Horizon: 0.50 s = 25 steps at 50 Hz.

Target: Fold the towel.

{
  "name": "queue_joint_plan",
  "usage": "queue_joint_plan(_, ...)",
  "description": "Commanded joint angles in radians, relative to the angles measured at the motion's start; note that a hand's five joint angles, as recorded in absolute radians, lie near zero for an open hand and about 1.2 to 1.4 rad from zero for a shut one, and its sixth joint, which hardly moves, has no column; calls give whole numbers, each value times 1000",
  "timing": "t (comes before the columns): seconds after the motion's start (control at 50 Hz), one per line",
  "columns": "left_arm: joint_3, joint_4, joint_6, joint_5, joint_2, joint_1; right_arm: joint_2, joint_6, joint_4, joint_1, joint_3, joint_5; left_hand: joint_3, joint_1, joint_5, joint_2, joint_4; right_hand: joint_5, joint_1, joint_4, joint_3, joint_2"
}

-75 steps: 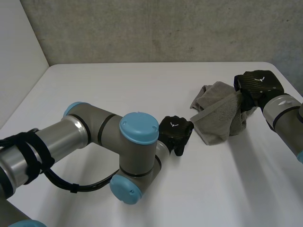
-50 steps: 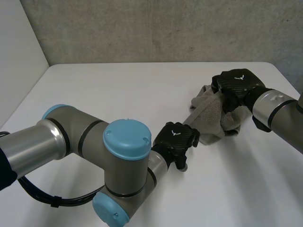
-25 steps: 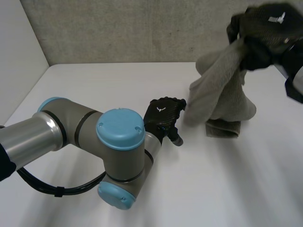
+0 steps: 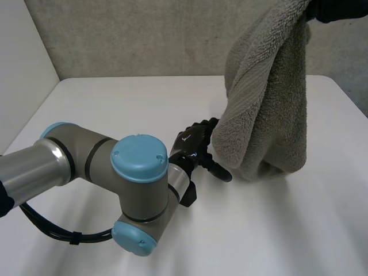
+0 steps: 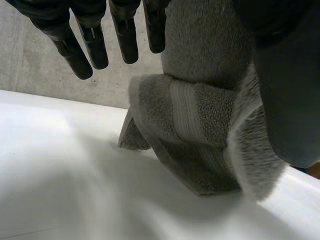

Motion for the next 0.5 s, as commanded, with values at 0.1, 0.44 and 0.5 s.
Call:
queue_joint_plan(0.1,-39,23,-148,99,14,-26,-43,0,1,2,9,13,-53,-67,-205,-60,-71,54,38,40,39,55)
queue_joint_plan(0.44,-76,36,-266,134,25,-56,13,-6,-11,5,60,12,208,194,56,201,190,54,38,40,39,55)
queue_joint_plan(0.5,-76,60,-263,134,14,-59,26,-4,-13,5,69,12,695,681,544,688,677,54,38,40,39,55)
